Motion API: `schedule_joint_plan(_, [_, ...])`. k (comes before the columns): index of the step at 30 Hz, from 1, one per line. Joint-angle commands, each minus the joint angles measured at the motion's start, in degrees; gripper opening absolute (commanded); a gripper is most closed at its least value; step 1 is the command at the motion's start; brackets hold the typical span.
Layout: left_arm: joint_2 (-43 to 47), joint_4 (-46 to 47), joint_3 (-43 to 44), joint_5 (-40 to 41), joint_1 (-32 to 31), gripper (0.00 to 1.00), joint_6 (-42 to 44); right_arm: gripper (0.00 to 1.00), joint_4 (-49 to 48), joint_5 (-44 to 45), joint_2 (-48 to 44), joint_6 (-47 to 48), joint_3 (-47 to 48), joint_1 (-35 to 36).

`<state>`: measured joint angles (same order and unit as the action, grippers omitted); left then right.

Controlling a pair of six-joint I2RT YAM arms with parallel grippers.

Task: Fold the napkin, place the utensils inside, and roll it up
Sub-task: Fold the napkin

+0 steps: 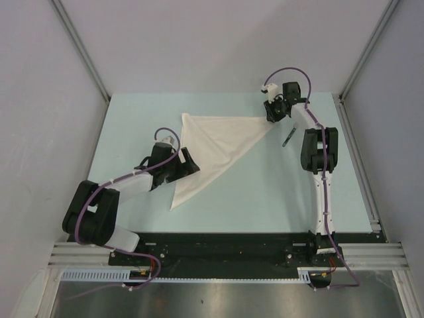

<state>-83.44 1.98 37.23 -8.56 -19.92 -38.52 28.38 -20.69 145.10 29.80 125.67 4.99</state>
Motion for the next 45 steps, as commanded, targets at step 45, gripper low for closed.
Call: schedule_joint_plan(45, [8.0,2.2,-11.7,1.3,-4.0,0.94,-6.0,0.04,-4.8,7.4,0.5,-9.6,2.0,-3.7])
